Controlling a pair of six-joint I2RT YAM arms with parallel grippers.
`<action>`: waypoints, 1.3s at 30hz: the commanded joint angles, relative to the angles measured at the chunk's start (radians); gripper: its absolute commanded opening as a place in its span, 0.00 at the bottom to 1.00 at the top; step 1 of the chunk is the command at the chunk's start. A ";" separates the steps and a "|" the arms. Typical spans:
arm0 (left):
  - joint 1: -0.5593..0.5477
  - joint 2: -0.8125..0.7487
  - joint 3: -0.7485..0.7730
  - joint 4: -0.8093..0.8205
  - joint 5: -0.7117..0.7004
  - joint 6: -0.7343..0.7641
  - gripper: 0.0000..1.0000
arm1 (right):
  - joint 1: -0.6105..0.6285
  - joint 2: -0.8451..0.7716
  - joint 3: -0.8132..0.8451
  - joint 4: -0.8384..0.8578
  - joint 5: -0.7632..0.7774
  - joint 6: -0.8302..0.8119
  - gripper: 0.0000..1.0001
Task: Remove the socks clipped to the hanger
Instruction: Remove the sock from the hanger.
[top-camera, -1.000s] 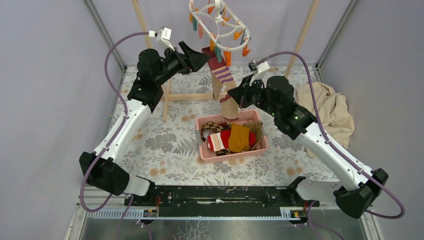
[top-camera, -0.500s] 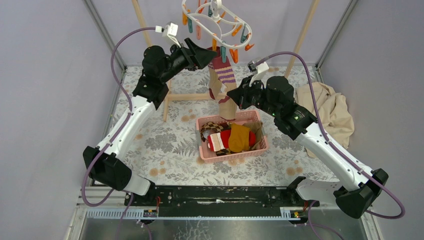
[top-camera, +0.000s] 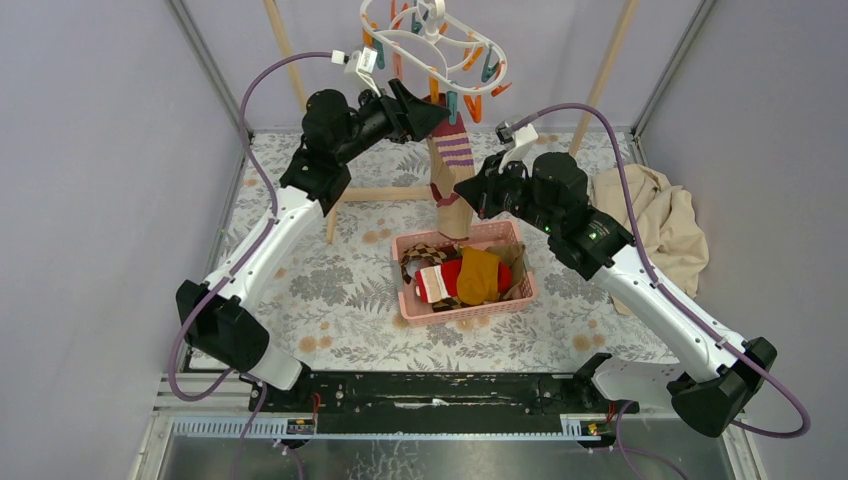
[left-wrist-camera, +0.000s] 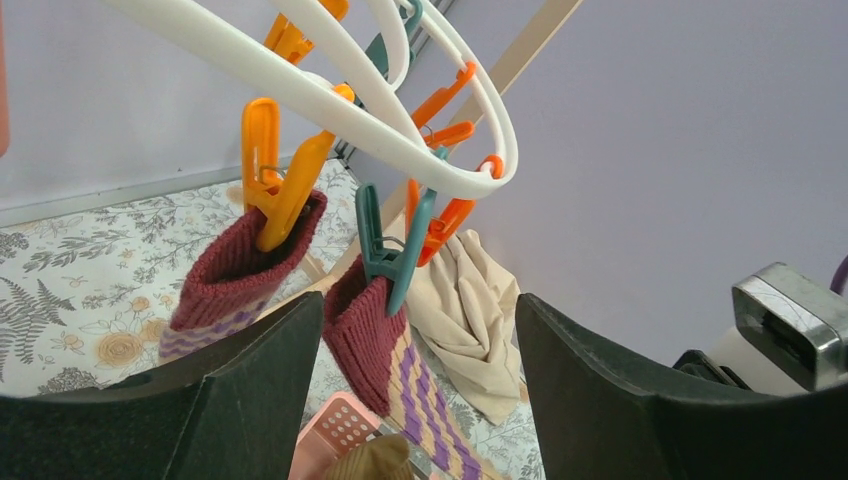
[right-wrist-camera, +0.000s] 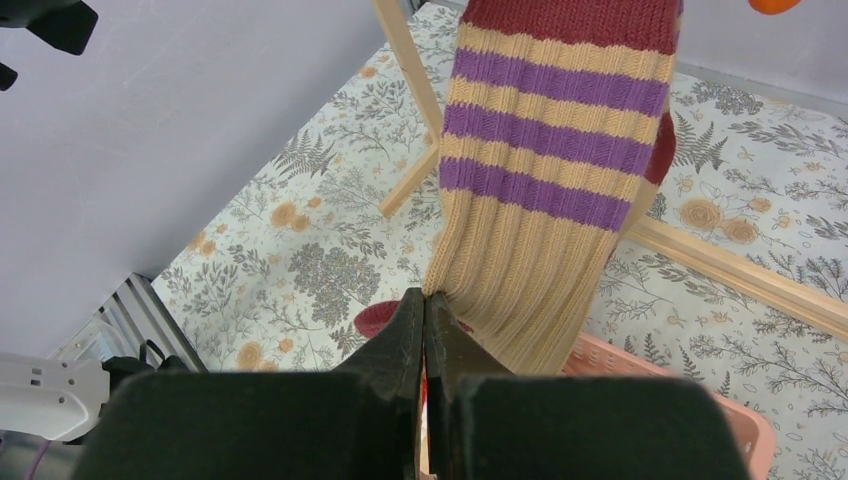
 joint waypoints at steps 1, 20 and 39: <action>-0.007 0.020 0.049 0.024 -0.003 0.034 0.77 | -0.002 -0.033 0.051 0.002 -0.036 0.001 0.00; -0.007 0.091 0.126 0.001 0.061 0.061 0.99 | -0.002 -0.049 0.067 -0.038 -0.063 -0.005 0.00; 0.028 0.116 0.078 0.147 0.191 0.050 0.74 | -0.003 -0.055 0.087 -0.075 -0.079 -0.013 0.00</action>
